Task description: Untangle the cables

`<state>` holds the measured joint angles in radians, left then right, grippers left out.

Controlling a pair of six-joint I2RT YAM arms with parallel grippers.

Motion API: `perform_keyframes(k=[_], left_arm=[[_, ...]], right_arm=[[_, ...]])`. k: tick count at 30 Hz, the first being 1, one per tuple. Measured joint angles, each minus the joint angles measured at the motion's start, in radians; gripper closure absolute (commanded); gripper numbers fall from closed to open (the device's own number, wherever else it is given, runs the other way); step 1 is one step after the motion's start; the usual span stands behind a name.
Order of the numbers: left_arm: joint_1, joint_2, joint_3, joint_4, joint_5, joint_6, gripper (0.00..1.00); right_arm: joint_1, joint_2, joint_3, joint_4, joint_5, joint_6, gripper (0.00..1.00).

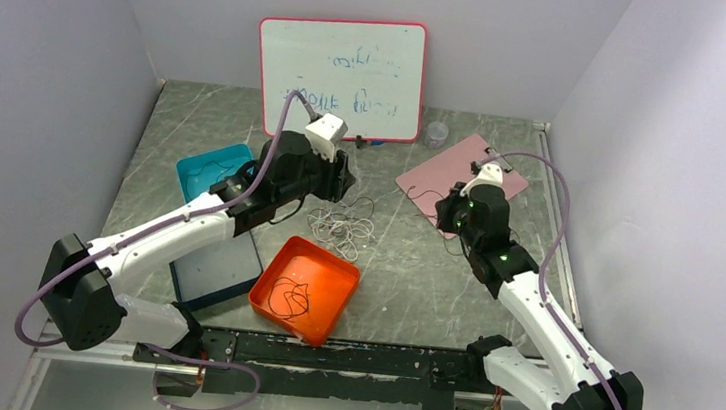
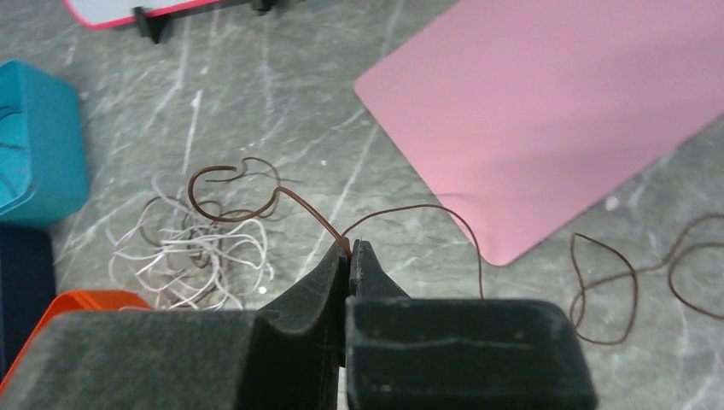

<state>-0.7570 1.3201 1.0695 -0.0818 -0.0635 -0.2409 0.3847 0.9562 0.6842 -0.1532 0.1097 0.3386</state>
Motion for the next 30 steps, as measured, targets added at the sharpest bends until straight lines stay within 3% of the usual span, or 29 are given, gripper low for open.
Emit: perform_keyframes(k=[8, 13, 18, 26, 30], left_arm=[[0.0, -0.006, -0.029, -0.027, 0.014, -0.002, 0.46], [0.0, -0.019, -0.035, -0.05, 0.016, 0.009, 0.46], [0.0, -0.045, -0.037, -0.069, 0.018, 0.027, 0.46], [0.001, -0.082, -0.068, -0.089, 0.018, 0.052, 0.46], [0.001, -0.103, -0.082, -0.091, 0.018, 0.055, 0.46]], right_arm=[[-0.048, 0.012, -0.008, -0.055, 0.156, 0.063, 1.0], [-0.244, 0.035, -0.054, -0.052, 0.13, 0.106, 0.99], [-0.413, 0.085, -0.108, -0.045, 0.089, 0.151, 0.85], [-0.535, 0.189, -0.173, -0.012, 0.047, 0.19, 0.62], [-0.585, 0.213, -0.188, 0.002, 0.013, 0.203, 0.57]])
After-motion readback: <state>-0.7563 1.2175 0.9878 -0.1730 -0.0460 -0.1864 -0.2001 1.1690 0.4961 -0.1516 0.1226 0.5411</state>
